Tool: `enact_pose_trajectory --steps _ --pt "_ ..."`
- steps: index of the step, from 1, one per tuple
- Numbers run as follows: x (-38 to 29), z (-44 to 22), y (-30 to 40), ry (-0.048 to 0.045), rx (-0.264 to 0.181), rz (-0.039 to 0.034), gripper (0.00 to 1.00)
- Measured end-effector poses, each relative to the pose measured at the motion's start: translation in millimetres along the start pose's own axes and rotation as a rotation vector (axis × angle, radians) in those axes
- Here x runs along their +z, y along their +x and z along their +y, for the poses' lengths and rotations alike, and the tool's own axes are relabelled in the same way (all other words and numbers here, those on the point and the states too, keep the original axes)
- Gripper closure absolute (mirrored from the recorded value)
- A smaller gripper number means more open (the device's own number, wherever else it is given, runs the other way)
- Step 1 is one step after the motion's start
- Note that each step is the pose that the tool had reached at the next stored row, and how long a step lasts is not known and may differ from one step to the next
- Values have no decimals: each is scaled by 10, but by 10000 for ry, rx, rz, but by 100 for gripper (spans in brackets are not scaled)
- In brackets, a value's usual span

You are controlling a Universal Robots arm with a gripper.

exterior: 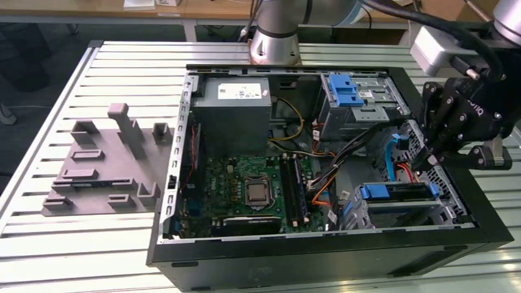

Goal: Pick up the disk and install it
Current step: 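Insert the second disk wire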

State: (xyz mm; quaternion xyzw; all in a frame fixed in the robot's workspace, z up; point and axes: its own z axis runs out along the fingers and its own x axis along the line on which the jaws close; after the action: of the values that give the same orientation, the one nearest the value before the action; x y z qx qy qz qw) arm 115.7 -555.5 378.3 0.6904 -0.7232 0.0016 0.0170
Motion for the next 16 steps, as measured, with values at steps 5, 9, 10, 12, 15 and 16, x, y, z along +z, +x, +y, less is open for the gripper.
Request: enact_pose_trajectory --steps 5,9,10,12,15,16 --pt "-88 27 -14 0 -1 1 89" --pt "-124 59 -34 0 -1 1 89" --pt "-131 65 -40 0 -1 0 89" --pt "-144 74 -62 0 -1 1 89" --pt "-151 82 -112 1 -2 12 89" --pt "-152 86 -129 1 0 15 89"
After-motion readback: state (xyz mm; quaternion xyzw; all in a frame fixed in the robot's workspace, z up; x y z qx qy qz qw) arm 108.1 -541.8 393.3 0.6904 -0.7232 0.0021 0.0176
